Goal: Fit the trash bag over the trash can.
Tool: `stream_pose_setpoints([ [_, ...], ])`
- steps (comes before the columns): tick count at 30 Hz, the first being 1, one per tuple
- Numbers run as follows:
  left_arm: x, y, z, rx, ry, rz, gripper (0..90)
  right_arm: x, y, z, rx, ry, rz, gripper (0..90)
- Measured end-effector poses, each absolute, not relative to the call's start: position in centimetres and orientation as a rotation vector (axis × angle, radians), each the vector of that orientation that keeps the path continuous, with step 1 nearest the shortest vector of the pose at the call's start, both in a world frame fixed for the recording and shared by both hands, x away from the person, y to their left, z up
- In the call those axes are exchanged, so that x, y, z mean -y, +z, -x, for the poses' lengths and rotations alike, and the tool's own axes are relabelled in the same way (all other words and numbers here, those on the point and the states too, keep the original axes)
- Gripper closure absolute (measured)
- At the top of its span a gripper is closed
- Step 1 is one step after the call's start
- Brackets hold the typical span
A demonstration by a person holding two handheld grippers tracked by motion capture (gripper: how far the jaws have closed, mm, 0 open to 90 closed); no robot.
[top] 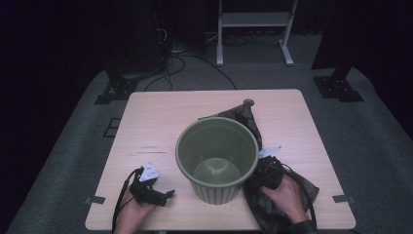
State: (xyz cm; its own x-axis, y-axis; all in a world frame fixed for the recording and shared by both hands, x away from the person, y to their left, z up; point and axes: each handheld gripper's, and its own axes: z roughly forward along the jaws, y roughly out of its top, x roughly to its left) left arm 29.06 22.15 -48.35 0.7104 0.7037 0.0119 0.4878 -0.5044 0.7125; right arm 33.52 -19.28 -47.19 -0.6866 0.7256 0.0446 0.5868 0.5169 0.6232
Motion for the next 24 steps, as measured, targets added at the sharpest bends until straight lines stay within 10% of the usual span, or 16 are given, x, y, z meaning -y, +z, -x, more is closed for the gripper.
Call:
stream_pose_setpoints([
  [14,-22.1,-48.3,-29.0,-0.903,0.393,-2.206,0.0,19.6,-47.0,-32.8,-2.509,0.966,-1.053,77.4],
  [24,-22.2,-48.3,-29.1,-0.901,0.393,-2.207,0.0,20.2,-46.9,-32.5,-2.566,1.008,-1.020,87.6],
])
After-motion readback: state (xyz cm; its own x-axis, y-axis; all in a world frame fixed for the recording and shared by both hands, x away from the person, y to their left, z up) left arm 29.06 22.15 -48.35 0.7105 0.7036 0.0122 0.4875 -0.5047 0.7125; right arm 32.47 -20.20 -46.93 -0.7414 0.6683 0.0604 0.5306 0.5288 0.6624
